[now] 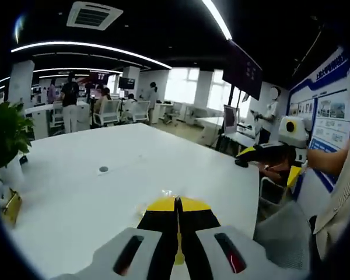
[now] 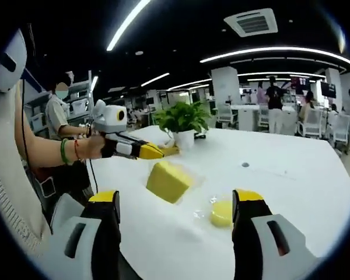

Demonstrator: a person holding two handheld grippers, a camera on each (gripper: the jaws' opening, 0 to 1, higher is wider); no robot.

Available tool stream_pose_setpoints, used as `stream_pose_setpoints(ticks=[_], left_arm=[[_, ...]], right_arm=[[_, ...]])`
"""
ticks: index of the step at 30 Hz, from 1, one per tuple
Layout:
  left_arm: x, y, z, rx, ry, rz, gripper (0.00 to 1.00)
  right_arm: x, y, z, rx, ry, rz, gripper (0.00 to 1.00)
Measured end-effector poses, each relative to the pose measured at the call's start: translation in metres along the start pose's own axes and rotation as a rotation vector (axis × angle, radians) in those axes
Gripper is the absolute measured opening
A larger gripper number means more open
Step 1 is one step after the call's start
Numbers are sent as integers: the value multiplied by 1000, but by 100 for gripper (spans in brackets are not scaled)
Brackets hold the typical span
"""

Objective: Compare the silicone blocks by pressing each to a similar depth, holding the contact briefly, and releasing to observe deformation and rebound differences across the visible hardness samples.

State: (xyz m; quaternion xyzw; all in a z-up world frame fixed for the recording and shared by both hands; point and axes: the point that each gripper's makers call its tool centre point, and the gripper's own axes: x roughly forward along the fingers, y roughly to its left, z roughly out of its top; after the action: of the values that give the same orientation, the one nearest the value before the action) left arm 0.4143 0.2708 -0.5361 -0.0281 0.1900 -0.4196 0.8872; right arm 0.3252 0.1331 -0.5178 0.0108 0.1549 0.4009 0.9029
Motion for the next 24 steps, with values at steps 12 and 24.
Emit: stream_pose_setpoints(ticks=[12, 24], left_arm=[[20, 51, -40, -111, 58, 44, 0], [40, 116, -42, -60, 93, 70, 0]], right_arm=[[-38, -24, -33, 72, 46, -190, 74], [-53, -42, -25, 98, 55, -287, 86]])
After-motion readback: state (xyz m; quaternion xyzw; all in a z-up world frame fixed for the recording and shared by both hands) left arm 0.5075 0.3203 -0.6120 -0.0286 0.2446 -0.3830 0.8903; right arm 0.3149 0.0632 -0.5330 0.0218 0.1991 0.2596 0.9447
